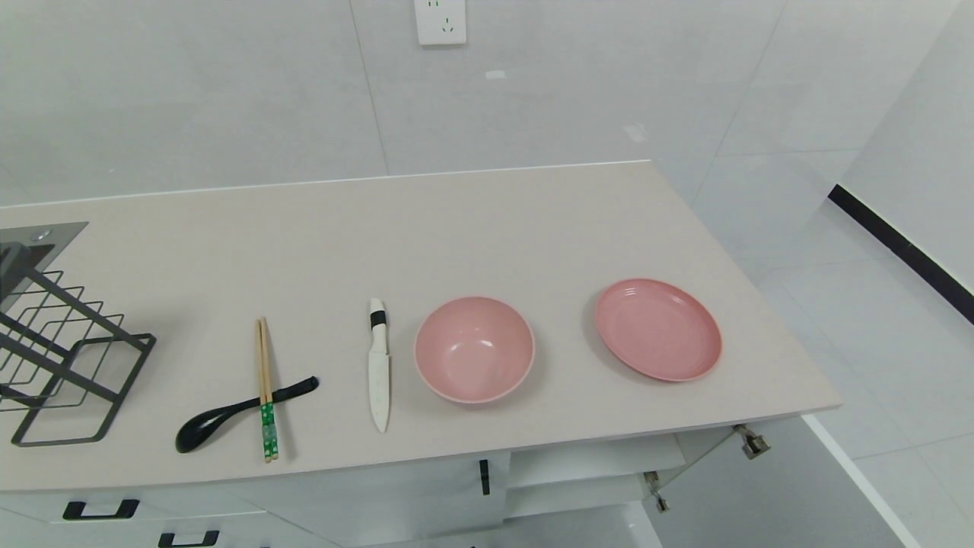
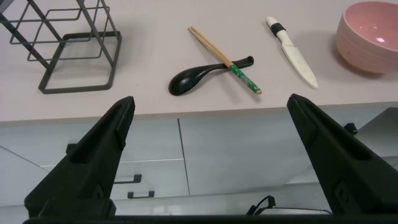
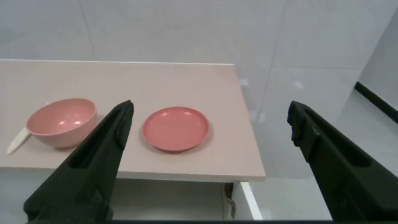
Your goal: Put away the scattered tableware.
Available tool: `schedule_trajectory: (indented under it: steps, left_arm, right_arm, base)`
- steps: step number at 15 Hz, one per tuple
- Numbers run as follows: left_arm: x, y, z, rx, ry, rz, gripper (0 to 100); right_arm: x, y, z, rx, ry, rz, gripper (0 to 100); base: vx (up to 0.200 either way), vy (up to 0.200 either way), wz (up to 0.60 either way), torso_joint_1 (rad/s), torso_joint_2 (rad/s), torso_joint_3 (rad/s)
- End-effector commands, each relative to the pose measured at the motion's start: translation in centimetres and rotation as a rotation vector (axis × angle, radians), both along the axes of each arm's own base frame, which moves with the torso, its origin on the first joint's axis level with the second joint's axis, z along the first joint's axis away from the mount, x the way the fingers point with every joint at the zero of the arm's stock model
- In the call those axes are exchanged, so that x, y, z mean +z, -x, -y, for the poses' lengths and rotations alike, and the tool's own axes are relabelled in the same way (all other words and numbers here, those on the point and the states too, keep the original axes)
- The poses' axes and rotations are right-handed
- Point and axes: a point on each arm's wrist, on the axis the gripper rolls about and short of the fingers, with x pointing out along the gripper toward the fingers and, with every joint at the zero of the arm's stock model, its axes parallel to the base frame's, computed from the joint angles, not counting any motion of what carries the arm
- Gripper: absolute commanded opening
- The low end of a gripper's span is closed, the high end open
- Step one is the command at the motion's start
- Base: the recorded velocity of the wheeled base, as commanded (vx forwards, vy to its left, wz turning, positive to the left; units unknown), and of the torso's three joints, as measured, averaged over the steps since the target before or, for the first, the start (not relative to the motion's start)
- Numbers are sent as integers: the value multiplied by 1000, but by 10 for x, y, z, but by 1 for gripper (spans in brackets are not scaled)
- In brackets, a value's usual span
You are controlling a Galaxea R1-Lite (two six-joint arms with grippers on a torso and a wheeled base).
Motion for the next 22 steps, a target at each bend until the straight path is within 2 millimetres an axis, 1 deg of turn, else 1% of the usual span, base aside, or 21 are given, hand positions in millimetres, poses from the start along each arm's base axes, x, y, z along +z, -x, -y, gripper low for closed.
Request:
schedule_trajectory:
  steps: [1,2,4,5,6,7,12,14,15,17,19,22]
  left_arm:
    - [0,0,0,0,2,-2,100]
    - [0,0,0,0,2,-2,100]
    - [0,0,0,0,2,-2,100]
    - [0,0,0,0,2,-2,100]
    - [0,0,0,0,2,-2,100]
    - [0,0,0,0,2,-2,100]
    - [0,0,0,0,2,-2,100]
    - [0,0,0,0,6,-1,100]
    - [0,0,0,0,6,-1,100]
    - [0,0,0,0,6,-1,100]
    - [0,0,0,0,6,-1,100]
    - [0,0,0,0,11,0,100]
  right_arm:
    - [36,-30,-1,98,23,-123,100]
    - [36,-42,-2,133,27,-182,100]
    - [35,-57,-3,142,25,-260,100]
    - [33,-69,-3,149,22,-319,100]
    - [29,-86,-4,171,17,-410,100]
    - [26,-98,-5,186,17,-461,100]
    - [17,-150,-6,182,36,-573,100]
    - [19,-165,-6,183,39,-530,100]
    - [18,-168,-6,183,39,-533,100]
    - [8,-174,-6,183,36,-588,100]
    - [6,-178,-7,186,35,-601,100]
    - [-1,-196,-7,186,34,-627,100]
  base:
    - [0,0,0,0,0,0]
    - [0,0,0,0,0,0]
    - [0,0,0,0,0,0]
    - [0,0,0,0,0,0]
    - [0,0,0,0,0,0]
    - [0,0,0,0,0,0]
    - [0,0,0,0,0,0]
    - [0,0,0,0,0,0]
    - [0,0,0,0,0,0]
    - [0,0,0,0,0,0]
    - [0,0,0,0,0,0]
    - [0,0,0,0,0,0]
